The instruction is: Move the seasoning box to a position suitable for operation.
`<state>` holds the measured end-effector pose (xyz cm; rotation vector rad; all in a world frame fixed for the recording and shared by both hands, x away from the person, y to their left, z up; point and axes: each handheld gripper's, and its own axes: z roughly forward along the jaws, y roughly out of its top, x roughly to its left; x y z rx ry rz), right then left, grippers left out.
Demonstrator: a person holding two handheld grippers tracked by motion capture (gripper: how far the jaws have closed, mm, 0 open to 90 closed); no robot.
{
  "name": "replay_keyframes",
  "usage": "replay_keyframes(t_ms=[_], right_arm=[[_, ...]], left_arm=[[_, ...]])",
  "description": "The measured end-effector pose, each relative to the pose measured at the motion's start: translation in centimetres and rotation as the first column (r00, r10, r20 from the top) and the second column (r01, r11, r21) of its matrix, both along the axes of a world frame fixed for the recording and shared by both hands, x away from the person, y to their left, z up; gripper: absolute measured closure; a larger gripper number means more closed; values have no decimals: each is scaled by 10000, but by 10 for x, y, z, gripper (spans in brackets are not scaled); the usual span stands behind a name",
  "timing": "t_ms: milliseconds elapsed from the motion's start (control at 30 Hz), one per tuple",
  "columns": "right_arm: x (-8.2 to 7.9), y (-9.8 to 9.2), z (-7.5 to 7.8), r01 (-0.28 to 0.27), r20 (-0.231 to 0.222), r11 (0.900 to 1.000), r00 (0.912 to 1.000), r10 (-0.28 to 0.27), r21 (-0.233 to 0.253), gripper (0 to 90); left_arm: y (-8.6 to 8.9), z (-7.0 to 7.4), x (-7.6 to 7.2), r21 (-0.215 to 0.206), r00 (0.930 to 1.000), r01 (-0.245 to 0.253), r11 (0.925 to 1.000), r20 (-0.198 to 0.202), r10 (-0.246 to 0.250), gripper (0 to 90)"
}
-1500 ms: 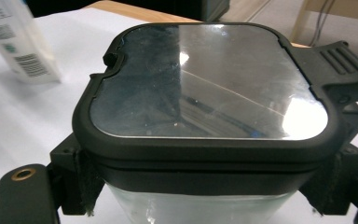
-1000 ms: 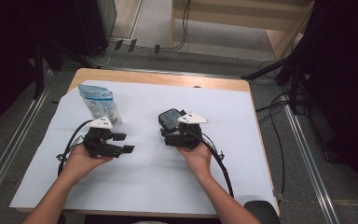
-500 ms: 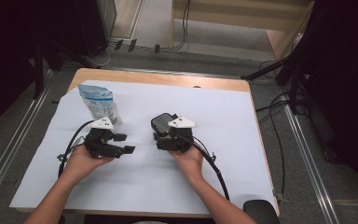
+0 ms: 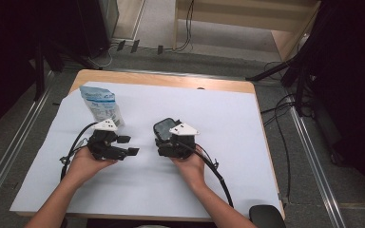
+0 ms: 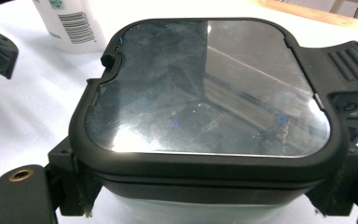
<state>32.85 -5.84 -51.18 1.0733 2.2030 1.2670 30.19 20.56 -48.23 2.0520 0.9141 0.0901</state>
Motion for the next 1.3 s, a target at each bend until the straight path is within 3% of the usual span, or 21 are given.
replay_keyframes(t_ms=[167, 333, 500, 700, 867, 900, 933, 1067, 1167, 1200, 1300], right_arm=[[-2, -1, 3, -13, -108, 9999, 9999, 11, -167, 148], [-3, -6, 8, -132, -532, 9999, 9985, 127, -102, 146], [-12, -18, 21, -467, -595, 9988, 9971, 475, 145, 141], [-21, -31, 28, -684, -627, 9976, 9956, 690, 119, 144], [-25, -50, 37, -920, -606, 9950, 9937, 943, 389, 163], [-24, -57, 39, -972, -601, 9944, 9932, 996, 406, 213], [-24, -57, 39, -972, -601, 9944, 9932, 996, 406, 213], [-22, -71, 43, -937, -497, 9948, 9942, 956, 397, 345], [-17, -83, 46, -846, -417, 9952, 9954, 867, 498, 485], [-12, -92, 48, -888, -609, 9942, 9938, 925, 614, 560], [-5, -99, 47, -983, -838, 9922, 9910, 1046, 764, 630]], left_arm=[[-2, 0, 3, 117, 9999, 95, 9999, -77, -94, 345], [-4, 1, 5, 48, 9999, 121, 9999, -69, -121, 345], [-5, 3, 9, 66, 9999, 147, 9999, 1, -147, 351], [-8, 2, 13, 103, 9998, 188, 9998, 49, -188, 370], [-9, 3, 15, 3, 9998, 188, 9998, 50, -188, 473], [-10, 4, 16, 129, 9997, 259, 9996, -23, -259, 535], [-11, 6, 16, 236, 9995, 285, 9993, 104, -288, 535], [-15, 10, 17, 155, 9986, 322, 9994, 405, -328, 708], [-16, 14, 20, -257, 9991, 380, 9989, 211, -375, 838], [-16, 15, 21, -342, 9994, 359, 9988, 17, -359, 862], [-18, 18, 22, -368, 9992, 333, 9988, -203, -341, 890]])
